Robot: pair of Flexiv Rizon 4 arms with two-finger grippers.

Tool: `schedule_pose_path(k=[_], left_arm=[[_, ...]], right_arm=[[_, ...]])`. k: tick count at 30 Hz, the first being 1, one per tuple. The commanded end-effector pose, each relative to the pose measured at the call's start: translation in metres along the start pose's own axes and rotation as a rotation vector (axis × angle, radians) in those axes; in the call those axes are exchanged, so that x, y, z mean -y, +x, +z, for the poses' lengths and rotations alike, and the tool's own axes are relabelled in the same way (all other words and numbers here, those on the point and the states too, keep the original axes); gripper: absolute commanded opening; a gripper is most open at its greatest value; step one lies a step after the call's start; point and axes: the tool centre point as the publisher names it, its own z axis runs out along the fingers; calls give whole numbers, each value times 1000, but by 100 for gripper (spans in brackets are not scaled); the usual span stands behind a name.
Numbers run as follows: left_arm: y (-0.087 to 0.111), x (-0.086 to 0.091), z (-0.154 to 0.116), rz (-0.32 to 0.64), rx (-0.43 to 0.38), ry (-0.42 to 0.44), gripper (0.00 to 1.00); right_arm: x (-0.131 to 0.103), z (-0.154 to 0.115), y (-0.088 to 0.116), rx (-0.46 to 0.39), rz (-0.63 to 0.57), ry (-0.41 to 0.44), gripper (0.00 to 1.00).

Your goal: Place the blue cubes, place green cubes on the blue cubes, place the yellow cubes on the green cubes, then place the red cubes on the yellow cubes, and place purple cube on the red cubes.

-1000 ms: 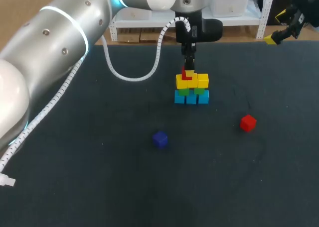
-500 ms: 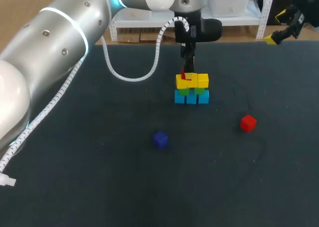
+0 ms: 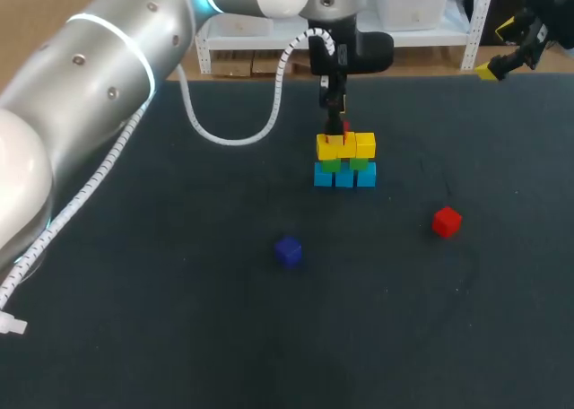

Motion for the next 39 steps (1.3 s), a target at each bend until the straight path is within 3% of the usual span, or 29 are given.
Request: schedule_pose_path(k=[1,4,6,10,23,28,31,39], left_arm=[[1,-5,-3,-3,-6,9,74],[2,-4,-2,-6,-5,8,49],[1,-3,-3,-5,-5,6,39],[-2,2,-6,2,-13,0,46],[-4,5,-6,25,-20,12,43],[-3,5,-5,25,-21,15,26],[-3,5,-5,26,-21,16,7],[-3,5,-6,23,-15,14,9]], right_arm=[[1,0,1,4,-1,-3,100],[1,0,1,4,-1,-3,100],[1,0,1,4,-1,-3,100],[1,0,1,4,-1,-3,100],[1,0,1,4,-1,-3,100],[1,0,1,4,-1,-3,100],[1,0,1,4,-1,-3,100],[1,0,1,4,-1,-3,100]])
